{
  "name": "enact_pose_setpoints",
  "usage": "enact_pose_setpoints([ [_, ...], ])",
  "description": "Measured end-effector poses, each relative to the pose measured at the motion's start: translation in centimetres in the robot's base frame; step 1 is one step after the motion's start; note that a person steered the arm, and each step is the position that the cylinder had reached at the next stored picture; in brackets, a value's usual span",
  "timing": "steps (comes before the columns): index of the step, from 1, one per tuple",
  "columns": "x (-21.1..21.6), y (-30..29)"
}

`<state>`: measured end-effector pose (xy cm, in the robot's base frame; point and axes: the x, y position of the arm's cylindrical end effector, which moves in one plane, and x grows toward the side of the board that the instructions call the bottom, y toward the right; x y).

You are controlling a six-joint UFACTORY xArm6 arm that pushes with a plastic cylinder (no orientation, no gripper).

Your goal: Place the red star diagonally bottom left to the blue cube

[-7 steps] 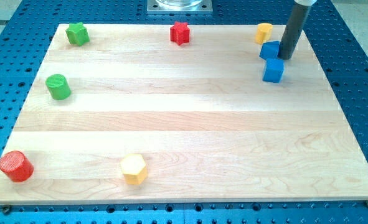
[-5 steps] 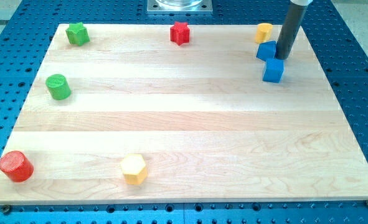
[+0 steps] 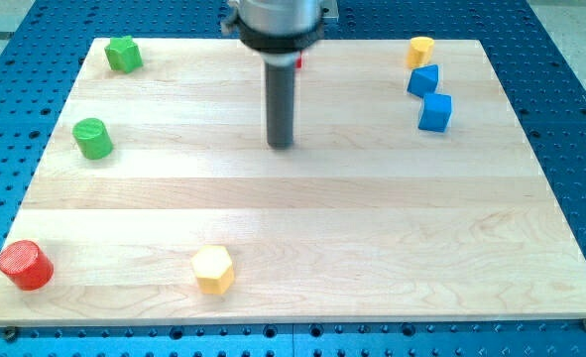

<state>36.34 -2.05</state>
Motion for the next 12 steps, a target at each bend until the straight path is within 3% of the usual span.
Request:
enact_pose_setpoints([
  [1,-7.9,-1.3],
  [3,-16.3,-2.9],
  [4,-14.8,1.4],
  [6,6.3,4.2],
  [7,2.6,-1.2],
  [8,-6.0,0.6],
  [9,-7.6,7.2],
  [10,0.3,12.3],
  [11,3.4,13.3],
  [12,0.9,9.4],
])
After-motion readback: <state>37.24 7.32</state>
